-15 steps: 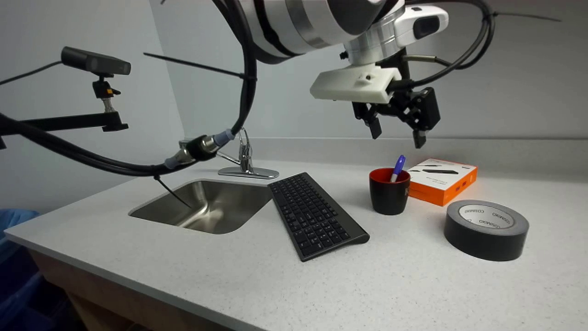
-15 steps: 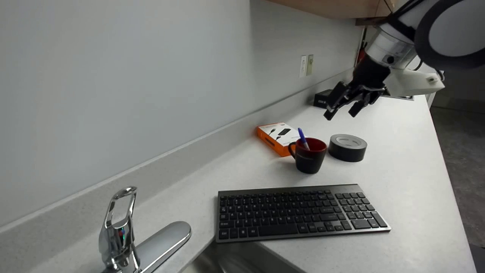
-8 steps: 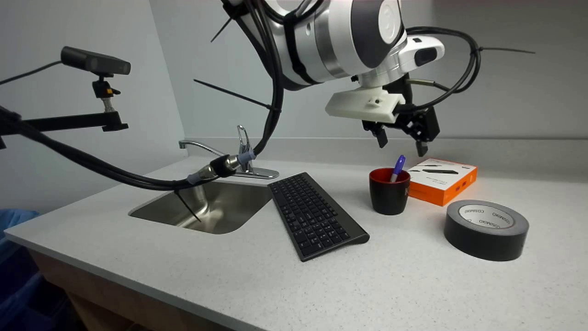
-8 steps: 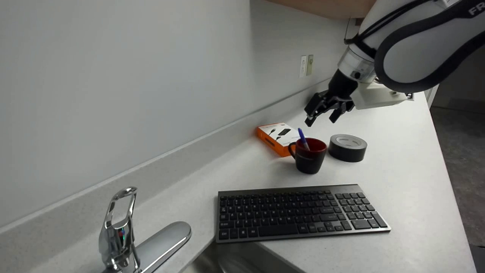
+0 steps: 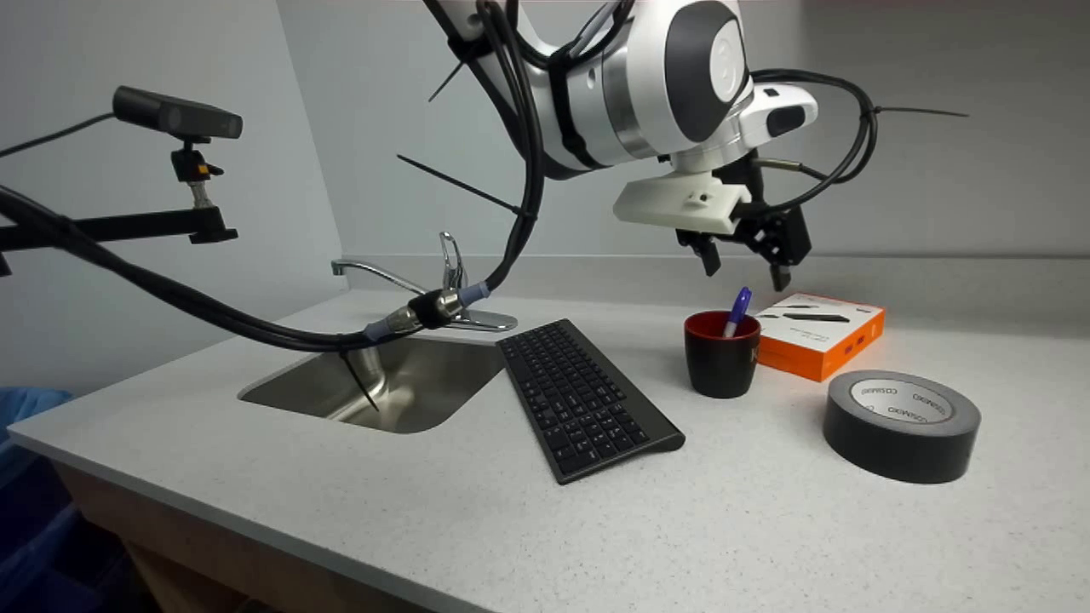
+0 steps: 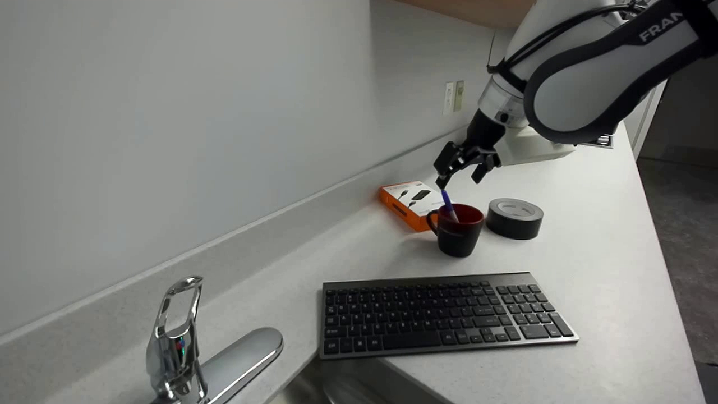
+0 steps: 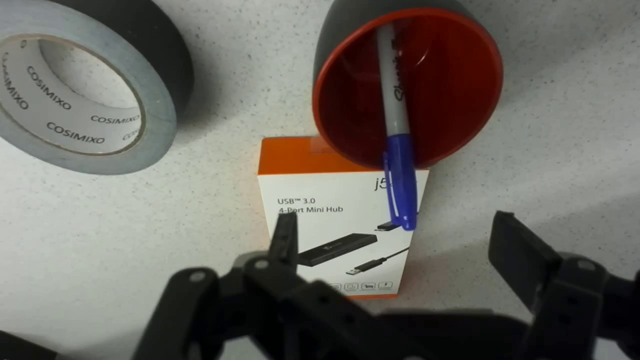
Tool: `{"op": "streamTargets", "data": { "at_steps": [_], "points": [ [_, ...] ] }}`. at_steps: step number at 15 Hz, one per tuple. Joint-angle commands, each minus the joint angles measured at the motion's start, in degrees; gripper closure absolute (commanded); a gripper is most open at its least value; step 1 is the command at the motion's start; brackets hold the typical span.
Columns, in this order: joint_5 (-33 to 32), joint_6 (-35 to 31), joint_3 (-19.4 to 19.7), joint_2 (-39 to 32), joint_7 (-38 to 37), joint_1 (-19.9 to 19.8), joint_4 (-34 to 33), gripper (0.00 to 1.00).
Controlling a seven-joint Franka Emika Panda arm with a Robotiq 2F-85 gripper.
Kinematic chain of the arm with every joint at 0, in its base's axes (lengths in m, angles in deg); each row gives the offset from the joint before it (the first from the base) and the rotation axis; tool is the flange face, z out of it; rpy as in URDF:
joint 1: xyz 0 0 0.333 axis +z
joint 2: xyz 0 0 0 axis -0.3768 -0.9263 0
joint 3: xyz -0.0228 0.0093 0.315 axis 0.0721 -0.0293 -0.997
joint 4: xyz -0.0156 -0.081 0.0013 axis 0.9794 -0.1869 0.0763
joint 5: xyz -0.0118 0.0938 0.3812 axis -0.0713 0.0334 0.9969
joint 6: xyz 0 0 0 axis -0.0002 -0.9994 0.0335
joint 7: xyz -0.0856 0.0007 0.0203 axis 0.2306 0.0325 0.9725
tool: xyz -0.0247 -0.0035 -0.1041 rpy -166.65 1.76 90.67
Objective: Remove the marker from the mug and put it on the table
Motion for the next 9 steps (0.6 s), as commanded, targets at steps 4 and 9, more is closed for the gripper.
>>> {"op": "streamTargets", "data": {
  "at_steps": [4, 9],
  "points": [
    [0.6, -1.2, 2.5, -2.1, -0.4, 2.9, -1.3, 0.00],
    [-0.9, -2.9, 3.7, -4.3, -1.8, 4.9, -2.0, 0.00]
  ]
}}
